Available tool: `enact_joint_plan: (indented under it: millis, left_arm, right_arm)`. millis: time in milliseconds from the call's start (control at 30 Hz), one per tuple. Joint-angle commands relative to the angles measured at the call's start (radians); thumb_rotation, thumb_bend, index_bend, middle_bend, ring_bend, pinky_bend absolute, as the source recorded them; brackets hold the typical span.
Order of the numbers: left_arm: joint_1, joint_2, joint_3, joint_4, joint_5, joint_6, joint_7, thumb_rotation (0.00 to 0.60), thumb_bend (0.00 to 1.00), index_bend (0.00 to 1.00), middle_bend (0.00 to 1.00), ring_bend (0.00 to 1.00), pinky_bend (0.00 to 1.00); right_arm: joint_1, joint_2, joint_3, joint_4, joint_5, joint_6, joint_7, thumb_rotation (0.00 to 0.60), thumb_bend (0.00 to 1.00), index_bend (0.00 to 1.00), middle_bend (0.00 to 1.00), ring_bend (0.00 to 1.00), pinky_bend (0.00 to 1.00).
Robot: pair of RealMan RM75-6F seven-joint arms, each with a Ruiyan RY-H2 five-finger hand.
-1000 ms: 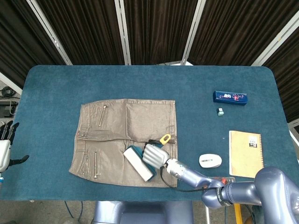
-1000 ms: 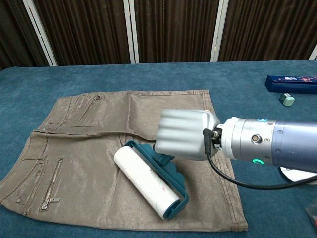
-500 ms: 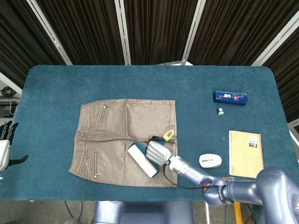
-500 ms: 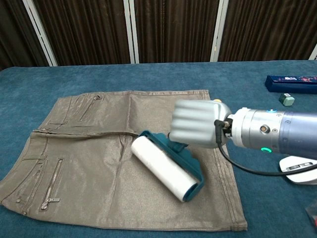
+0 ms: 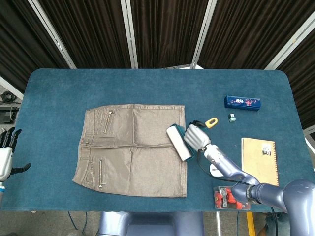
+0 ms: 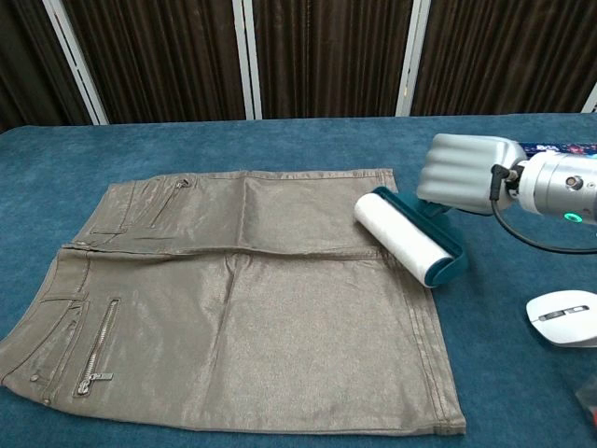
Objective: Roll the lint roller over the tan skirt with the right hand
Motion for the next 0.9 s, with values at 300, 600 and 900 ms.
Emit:
enact_joint_plan:
  millis: [300, 600, 900]
  left_arm:
    - [0.001, 0.001, 0.000, -0.002, -0.002, 0.001, -0.001, 0.600, 0.00, 0.00, 0.00, 0.00, 0.00]
    - [0.001, 0.001, 0.002, -0.005, -0.003, 0.001, 0.003, 0.600, 0.00, 0.00, 0.00, 0.00, 0.00]
    - [0.007, 0.014, 0.008, -0.026, 0.016, 0.011, -0.009, 0.600, 0.00, 0.00, 0.00, 0.00, 0.00]
  right_arm:
    - [-0.064, -0.008, 0.065, 0.128, 0.142, -0.025, 0.133, 0.600, 0.98, 0.58, 0.57, 0.52, 0.67]
    - [-0.100, -0.035, 0.096, 0.207, 0.234, -0.065, 0.205, 0.600, 0.11, 0.15, 0.32, 0.29, 0.66]
    - [-0.142, 0.070, 0.095, 0.038, 0.197, 0.004, 0.268, 0.600, 0.00, 0.00, 0.11, 0.13, 0.65]
